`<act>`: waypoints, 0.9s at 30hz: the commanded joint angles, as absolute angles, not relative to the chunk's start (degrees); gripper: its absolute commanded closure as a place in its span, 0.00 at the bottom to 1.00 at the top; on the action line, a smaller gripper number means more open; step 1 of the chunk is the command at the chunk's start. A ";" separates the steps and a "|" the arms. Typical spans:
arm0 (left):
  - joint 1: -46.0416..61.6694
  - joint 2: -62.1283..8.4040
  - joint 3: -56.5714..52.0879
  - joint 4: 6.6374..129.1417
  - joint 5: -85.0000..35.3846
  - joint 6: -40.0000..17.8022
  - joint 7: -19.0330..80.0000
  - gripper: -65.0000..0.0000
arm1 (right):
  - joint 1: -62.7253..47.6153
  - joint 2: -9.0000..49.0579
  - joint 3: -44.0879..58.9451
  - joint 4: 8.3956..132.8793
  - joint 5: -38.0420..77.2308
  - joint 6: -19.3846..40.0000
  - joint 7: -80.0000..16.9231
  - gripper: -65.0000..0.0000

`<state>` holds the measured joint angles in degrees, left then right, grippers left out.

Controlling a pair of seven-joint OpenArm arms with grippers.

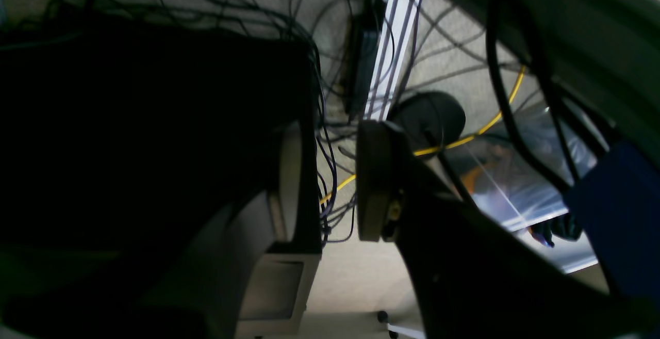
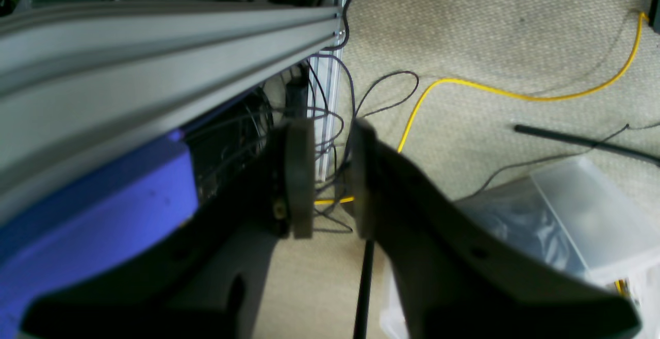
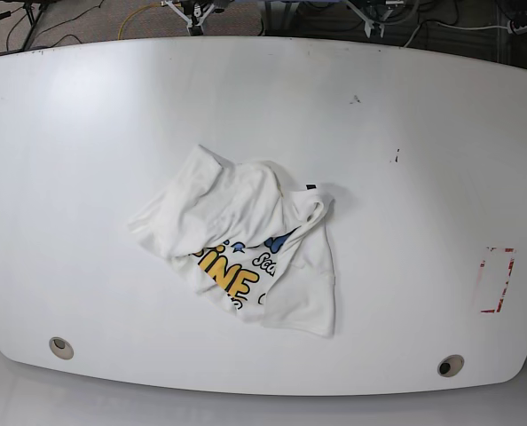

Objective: Layout the t-shirt on the table in an organized manner, then fold the t-shirt properly

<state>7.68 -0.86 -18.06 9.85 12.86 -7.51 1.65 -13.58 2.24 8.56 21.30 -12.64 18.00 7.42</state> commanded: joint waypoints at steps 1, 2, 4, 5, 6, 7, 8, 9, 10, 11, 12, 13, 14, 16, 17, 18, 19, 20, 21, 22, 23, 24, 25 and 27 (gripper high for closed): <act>8.40 -1.71 -18.07 9.80 12.79 -7.69 1.98 0.73 | -14.46 2.42 8.66 21.23 -12.44 18.33 7.52 0.81; 8.40 -1.98 -18.07 9.80 12.70 -7.69 1.98 0.73 | -14.46 2.42 8.66 21.23 -12.44 18.33 7.52 0.81; 8.40 -2.07 -18.07 9.80 12.70 -7.69 1.98 0.73 | -14.46 2.42 8.66 21.23 -12.44 18.33 7.52 0.81; 8.40 -2.07 -18.07 9.80 12.70 -7.69 1.98 0.73 | -14.55 2.42 8.66 21.23 -12.44 18.33 7.52 0.82; 8.40 -2.15 -18.07 9.80 12.62 -7.69 1.89 0.73 | -14.64 2.42 8.66 21.23 -12.35 18.33 7.52 0.82; 8.40 -2.15 -18.07 9.80 12.53 -7.69 1.89 0.73 | -14.73 2.42 8.66 21.41 -12.35 18.33 7.52 0.82; 8.48 -2.15 -18.15 9.80 12.53 -7.69 1.71 0.73 | -14.90 2.42 8.66 21.58 -12.44 18.33 7.69 0.82; 8.48 -2.15 -18.15 9.80 12.53 -7.69 1.27 0.73 | -15.16 2.42 8.66 21.76 -12.53 18.33 7.78 0.82; 8.66 -2.15 -18.15 9.80 12.53 -7.69 0.75 0.73 | -15.16 2.42 8.66 21.76 -12.53 18.33 7.87 0.82; 8.66 -2.15 -18.15 9.80 12.53 -7.69 0.13 0.73 | -15.16 2.42 8.66 22.11 -12.35 18.33 7.87 0.82; 8.75 -2.15 -18.15 9.80 12.53 -7.69 -0.40 0.73 | -15.25 2.42 8.75 22.46 -12.26 18.33 7.87 0.82; 8.84 -2.15 -18.15 9.80 12.62 -7.69 -0.92 0.73 | -15.43 2.42 8.75 22.99 -12.26 18.33 7.87 0.82; 8.92 -2.15 -18.15 9.80 12.79 -7.69 -1.80 0.73 | -16.04 2.42 8.84 23.78 -12.26 18.33 7.87 0.82; 9.63 -2.24 -18.15 9.71 12.79 -7.69 -3.03 0.73 | -17.36 2.33 8.84 25.80 -12.18 18.33 7.87 0.82; 10.15 -2.24 -18.15 9.80 12.79 -7.69 -3.82 0.73 | -18.15 2.24 8.84 27.30 -12.18 18.33 7.87 0.82; 10.42 -2.24 -18.15 9.80 12.79 -7.69 -4.53 0.73 | -18.77 2.15 8.84 28.35 -12.18 18.33 7.87 0.82; 10.77 -2.24 -18.15 9.80 12.79 -7.69 -5.49 0.73 | -19.47 1.54 8.84 29.76 -12.18 18.33 7.87 0.82; 10.77 -2.24 -18.15 9.80 12.79 -7.69 -6.11 0.73 | -20.09 1.27 8.84 30.73 -12.18 18.33 7.87 0.82; 10.95 -2.24 -18.15 9.80 12.70 -7.69 -6.73 0.73 | -20.70 1.10 8.84 31.69 -12.18 18.33 7.87 0.82; 11.21 -2.24 -18.15 9.80 12.70 -7.69 -7.16 0.73 | -21.41 1.01 8.84 32.84 -12.18 18.33 7.78 0.82; 11.74 -2.24 -18.15 9.80 12.70 -7.69 -7.16 0.73 | -22.02 0.92 8.92 33.89 -12.18 18.33 7.78 0.82; 12.09 -2.24 -18.15 9.89 12.70 -7.69 -7.16 0.73 | -22.73 0.84 8.92 34.77 -12.18 18.33 7.69 0.82; 12.53 -2.24 -18.15 10.15 12.53 -7.78 -7.16 0.73 | -23.52 0.75 8.92 35.91 -12.18 18.33 7.69 0.82; 13.14 -2.24 -18.24 11.65 12.44 -7.78 -7.16 0.73 | -24.92 0.75 8.92 37.67 -12.18 18.33 7.69 0.82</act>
<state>12.34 -2.11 -18.11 10.24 12.84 -7.53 -6.90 -23.29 0.62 8.91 35.68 -12.25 17.98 7.05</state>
